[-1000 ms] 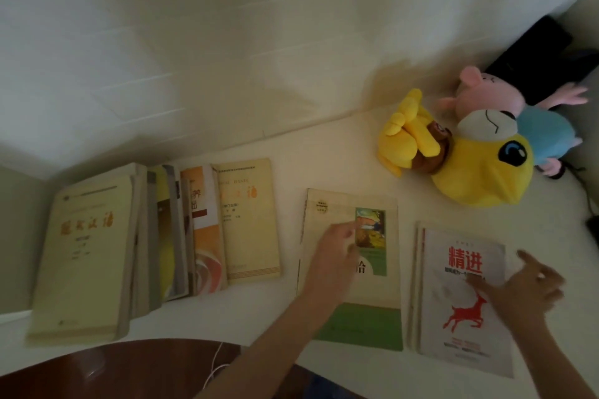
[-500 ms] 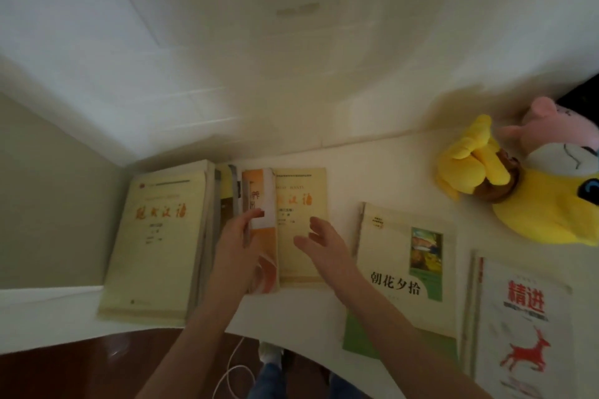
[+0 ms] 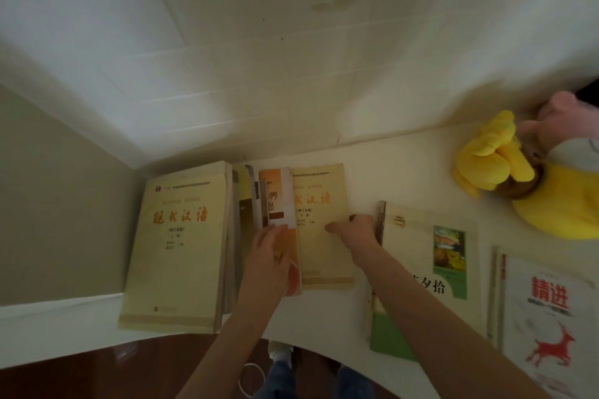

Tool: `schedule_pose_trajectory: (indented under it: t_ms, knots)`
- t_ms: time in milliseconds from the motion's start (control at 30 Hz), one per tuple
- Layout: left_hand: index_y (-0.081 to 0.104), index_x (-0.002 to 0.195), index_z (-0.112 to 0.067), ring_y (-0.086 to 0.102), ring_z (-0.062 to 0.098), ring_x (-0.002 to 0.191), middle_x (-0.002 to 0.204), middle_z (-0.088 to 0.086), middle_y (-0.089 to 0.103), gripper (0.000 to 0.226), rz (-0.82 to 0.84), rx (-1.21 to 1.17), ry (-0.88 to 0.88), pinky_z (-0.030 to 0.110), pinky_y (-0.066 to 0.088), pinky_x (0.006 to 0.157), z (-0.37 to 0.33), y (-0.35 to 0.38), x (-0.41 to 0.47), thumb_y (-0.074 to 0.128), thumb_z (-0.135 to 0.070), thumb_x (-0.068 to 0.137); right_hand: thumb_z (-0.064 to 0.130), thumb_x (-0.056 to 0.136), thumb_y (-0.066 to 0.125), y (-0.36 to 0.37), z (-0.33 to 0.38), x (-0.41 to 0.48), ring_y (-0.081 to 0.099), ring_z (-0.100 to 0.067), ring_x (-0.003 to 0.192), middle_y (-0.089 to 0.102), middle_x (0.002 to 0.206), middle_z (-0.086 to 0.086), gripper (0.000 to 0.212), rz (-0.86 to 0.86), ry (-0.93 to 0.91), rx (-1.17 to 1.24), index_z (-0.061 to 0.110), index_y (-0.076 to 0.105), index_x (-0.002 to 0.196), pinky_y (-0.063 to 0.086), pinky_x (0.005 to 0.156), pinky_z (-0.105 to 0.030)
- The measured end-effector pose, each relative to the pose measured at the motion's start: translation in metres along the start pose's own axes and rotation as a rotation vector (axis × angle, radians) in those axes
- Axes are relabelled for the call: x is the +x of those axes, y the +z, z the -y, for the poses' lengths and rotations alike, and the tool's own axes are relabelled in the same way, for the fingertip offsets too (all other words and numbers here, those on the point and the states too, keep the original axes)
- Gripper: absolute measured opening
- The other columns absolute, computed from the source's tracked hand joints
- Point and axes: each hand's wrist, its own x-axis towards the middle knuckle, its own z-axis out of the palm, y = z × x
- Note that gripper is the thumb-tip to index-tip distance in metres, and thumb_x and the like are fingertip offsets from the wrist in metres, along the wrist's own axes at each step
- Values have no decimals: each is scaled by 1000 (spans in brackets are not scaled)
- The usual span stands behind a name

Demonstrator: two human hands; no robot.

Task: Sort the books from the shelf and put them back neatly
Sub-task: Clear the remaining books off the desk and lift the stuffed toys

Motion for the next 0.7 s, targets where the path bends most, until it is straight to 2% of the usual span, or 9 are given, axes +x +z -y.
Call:
schedule_pose_trajectory:
  t_ms: [67, 133, 167, 267, 333, 433, 533, 600, 700]
  knots:
    - [45, 137, -20, 37, 8, 128, 148, -5, 29, 44, 6, 16, -8, 19, 37, 99, 2, 0, 2, 48, -4, 96, 36, 54, 82, -3, 16, -21, 52, -34, 112, 53, 125, -14, 82, 15, -4, -59, 4, 52, 123, 50, 88, -40]
    - [46, 137, -17, 36, 10, 130, 148, -3, 31, 44, 11, 26, 9, 18, 37, 98, 3, -1, 3, 48, -3, 96, 31, 77, 74, -5, 26, -39, 38, -31, 122, 39, 131, -11, 59, -9, -89, -200, 8, 49, 124, 39, 86, -33]
    - [46, 137, -17, 36, 9, 130, 148, -2, 31, 44, 13, 35, 17, 17, 36, 97, 3, -2, 3, 48, -2, 95, 28, 84, 69, -5, 27, -44, 40, -28, 117, 38, 131, -11, 48, -27, -164, -238, 9, 49, 123, 39, 84, -33]
    - [45, 138, -17, 35, 14, 134, 149, -3, 30, 45, 16, 71, 29, 21, 36, 100, 5, -2, 3, 48, -3, 95, 19, 92, 61, -6, 30, -73, 59, -20, 93, 59, 120, -8, 25, 2, -403, -195, 11, 49, 111, 54, 78, -36]
    - [44, 140, -16, 37, 17, 134, 149, -1, 32, 45, 18, 86, 31, 24, 36, 101, 4, -2, 3, 46, -4, 96, 18, 94, 57, -13, 31, -89, 64, -21, 90, 65, 110, -4, 20, -28, -500, -208, 12, 47, 111, 56, 75, -39]
    - [42, 140, -16, 42, 19, 131, 147, 4, 36, 44, -7, 62, 37, 27, 37, 103, 2, -2, 4, 43, -6, 98, 17, 95, 56, -56, 28, -99, 65, -20, 87, 65, 104, -1, 26, -134, -551, -233, 15, 47, 120, 56, 73, -37]
    - [40, 141, -19, 49, 16, 119, 146, 2, 38, 40, -12, 29, 33, 17, 41, 95, -6, 8, 0, 40, -18, 101, 9, 90, 61, -121, 3, -98, 66, -25, 92, 66, 111, -8, 32, -117, -437, 26, 13, 50, 120, 56, 80, -46]
    - [41, 140, -22, 51, 16, 118, 139, -1, 46, 41, 41, -35, 43, 23, 40, 99, -12, 24, -5, 40, -30, 100, 9, 85, 67, -160, -25, -97, 66, -30, 92, 66, 112, -13, 40, -35, -319, 198, 11, 52, 122, 56, 78, -49]
    - [42, 138, -26, 52, 7, 109, 127, -8, 54, 41, 210, -118, 5, 20, 41, 93, -24, 53, -18, 44, -34, 99, 41, 47, 91, -190, -68, -99, 70, -36, 87, 71, 105, -14, 86, 61, -190, 312, 15, 55, 120, 58, 71, -51]
